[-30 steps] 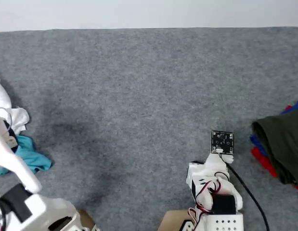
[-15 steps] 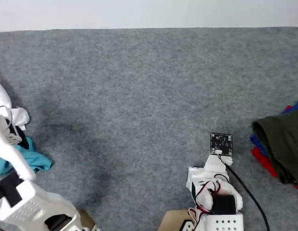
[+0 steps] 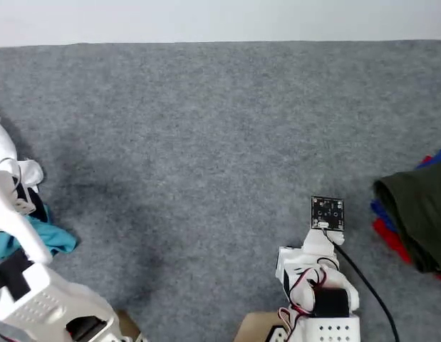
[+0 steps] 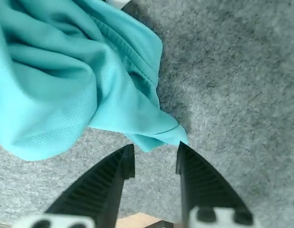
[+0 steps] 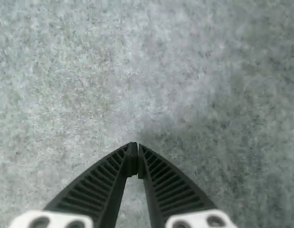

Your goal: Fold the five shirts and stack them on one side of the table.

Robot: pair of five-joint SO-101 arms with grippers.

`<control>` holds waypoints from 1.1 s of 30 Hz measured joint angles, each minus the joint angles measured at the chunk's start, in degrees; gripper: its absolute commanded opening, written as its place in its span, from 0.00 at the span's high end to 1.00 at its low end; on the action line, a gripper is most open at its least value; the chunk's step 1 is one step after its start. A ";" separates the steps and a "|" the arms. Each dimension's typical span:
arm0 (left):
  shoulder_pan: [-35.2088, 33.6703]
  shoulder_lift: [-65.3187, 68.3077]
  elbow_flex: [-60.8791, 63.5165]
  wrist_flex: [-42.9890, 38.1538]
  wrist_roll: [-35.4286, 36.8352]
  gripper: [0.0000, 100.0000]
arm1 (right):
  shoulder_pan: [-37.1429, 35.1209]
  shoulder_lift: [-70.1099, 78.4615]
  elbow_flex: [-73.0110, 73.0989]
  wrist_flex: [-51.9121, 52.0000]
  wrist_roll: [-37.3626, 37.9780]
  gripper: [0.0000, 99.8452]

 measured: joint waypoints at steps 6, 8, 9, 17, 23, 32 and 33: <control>4.22 0.97 0.00 -0.62 1.67 0.84 | 0.00 0.00 0.00 0.00 0.00 0.99; 4.40 2.99 0.00 -1.58 1.93 0.84 | 0.00 0.00 0.00 0.00 0.00 0.99; 4.40 4.40 0.00 -1.85 2.11 0.84 | 0.00 0.00 0.00 0.00 0.00 0.99; 4.40 15.30 0.00 -4.92 5.27 0.84 | 0.09 0.00 0.00 0.00 0.00 0.99; 5.36 17.85 0.00 -5.45 5.89 0.94 | 0.00 0.00 0.00 0.00 0.00 0.99; 5.63 19.08 -0.09 -5.98 5.98 1.00 | 0.09 0.00 0.00 0.00 0.00 0.99; 5.63 19.08 -0.09 -5.98 5.98 1.00 | 0.18 0.00 0.00 0.00 0.00 0.99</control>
